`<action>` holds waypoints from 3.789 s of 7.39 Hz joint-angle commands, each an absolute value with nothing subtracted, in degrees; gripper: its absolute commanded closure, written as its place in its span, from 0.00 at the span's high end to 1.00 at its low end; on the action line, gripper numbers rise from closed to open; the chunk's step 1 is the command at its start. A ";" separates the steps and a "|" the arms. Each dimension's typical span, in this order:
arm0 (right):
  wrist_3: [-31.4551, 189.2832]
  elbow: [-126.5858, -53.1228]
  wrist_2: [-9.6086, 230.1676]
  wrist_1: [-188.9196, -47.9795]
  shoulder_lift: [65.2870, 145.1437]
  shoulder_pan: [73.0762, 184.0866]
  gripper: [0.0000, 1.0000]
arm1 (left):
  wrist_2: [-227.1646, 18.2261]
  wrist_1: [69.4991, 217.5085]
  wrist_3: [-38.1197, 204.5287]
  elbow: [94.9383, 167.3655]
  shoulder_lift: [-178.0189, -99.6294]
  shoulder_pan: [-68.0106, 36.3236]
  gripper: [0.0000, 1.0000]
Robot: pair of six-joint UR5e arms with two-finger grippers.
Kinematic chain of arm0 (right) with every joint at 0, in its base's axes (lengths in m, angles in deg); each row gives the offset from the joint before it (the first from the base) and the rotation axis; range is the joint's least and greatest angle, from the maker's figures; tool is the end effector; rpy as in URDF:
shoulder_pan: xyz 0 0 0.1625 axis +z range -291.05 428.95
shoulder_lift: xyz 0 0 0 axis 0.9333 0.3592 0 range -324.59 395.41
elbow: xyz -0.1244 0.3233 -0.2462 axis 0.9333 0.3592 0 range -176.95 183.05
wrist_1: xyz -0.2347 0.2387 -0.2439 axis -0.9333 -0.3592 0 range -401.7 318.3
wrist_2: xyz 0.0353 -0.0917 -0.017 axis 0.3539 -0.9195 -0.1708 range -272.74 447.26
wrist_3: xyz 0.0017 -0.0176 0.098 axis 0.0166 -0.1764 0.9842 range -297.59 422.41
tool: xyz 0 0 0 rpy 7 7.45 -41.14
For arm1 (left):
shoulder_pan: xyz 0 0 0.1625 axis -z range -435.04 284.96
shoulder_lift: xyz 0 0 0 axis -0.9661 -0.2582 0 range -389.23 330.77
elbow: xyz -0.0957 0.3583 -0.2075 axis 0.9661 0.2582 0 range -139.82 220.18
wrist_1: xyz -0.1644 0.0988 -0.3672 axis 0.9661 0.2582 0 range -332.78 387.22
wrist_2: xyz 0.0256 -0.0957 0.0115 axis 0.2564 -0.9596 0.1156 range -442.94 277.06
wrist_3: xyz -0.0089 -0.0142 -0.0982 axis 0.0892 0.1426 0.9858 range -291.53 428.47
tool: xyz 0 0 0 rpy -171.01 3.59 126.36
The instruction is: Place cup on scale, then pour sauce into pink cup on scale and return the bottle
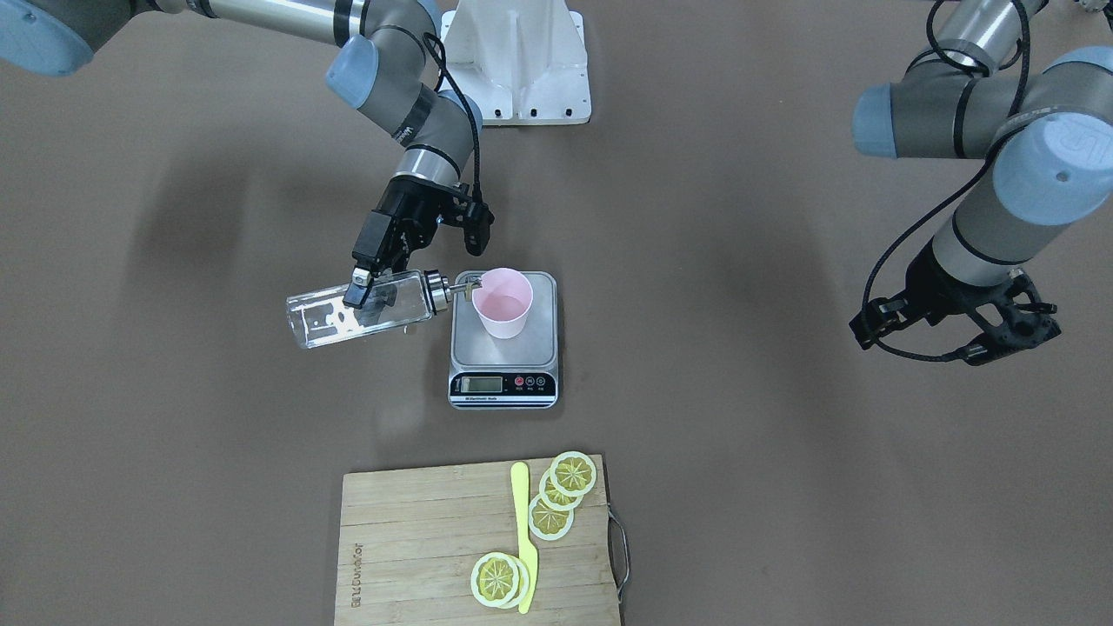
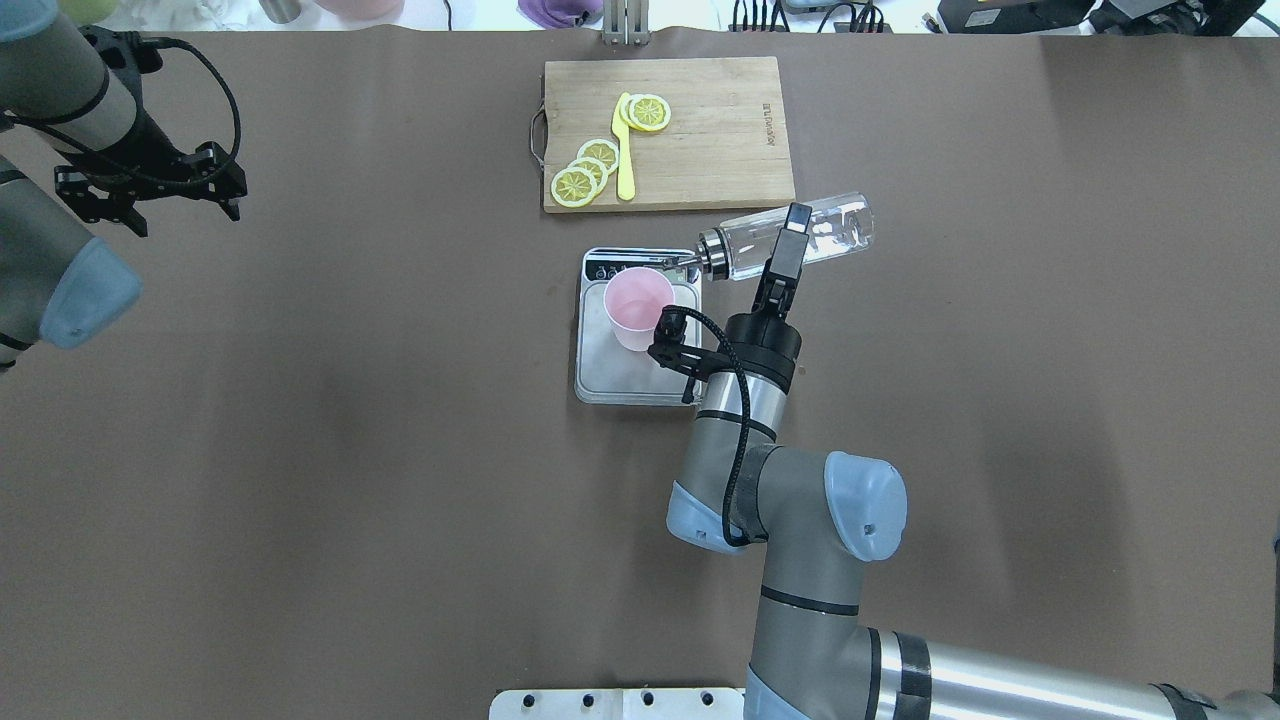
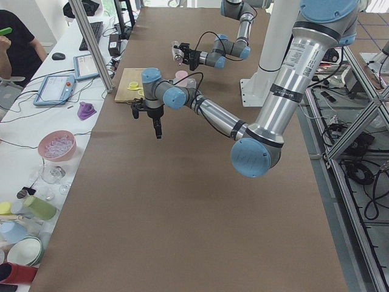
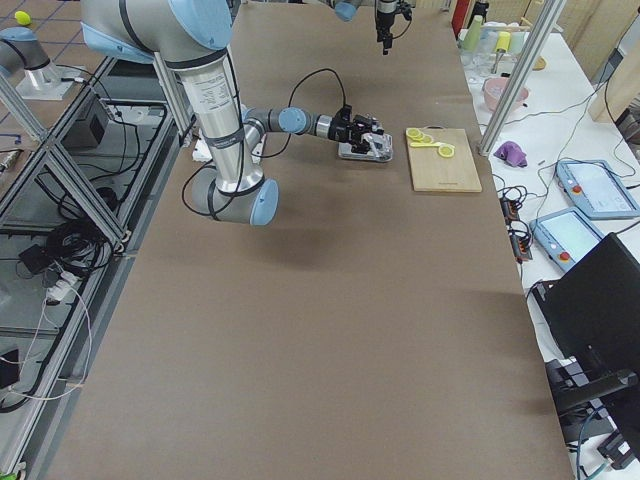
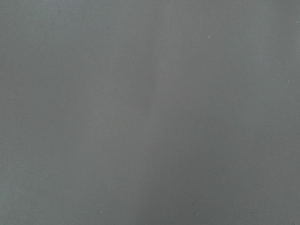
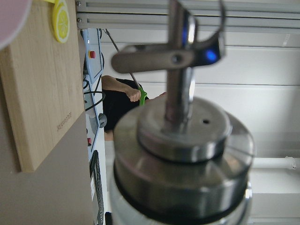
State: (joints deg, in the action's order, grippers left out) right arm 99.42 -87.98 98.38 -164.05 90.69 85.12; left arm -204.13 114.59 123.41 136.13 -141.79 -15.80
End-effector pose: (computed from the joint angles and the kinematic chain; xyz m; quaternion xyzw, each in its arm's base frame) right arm -0.5705 -0.4059 0.2959 0.5358 0.3416 -0.2258 0.7384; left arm 0.2545 -0.5871 0.4009 -0.0202 0.3388 -0.1377 0.9305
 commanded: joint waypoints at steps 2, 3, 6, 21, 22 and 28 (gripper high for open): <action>99.41 -87.65 95.00 -164.05 91.22 85.38 0.00 | -204.14 114.59 122.97 135.72 -141.82 -15.80 0.98; 99.41 -87.56 94.12 -164.05 91.22 85.47 0.00 | -204.14 114.59 122.88 135.63 -141.82 -15.80 0.98; 99.41 -87.56 92.71 -164.05 91.04 85.74 0.00 | -204.14 114.59 122.53 135.37 -141.82 -15.54 0.98; 109.17 -101.01 141.43 -132.85 97.45 97.58 0.00 | -205.10 113.71 121.82 139.22 -142.08 -14.22 0.98; 109.61 -101.27 145.31 -132.85 98.24 100.30 0.00 | -205.19 113.53 121.82 141.06 -141.91 -13.35 0.98; 116.97 -100.22 170.83 -113.03 108.34 112.37 0.00 | -204.93 111.42 121.91 143.45 -142.52 -12.46 0.98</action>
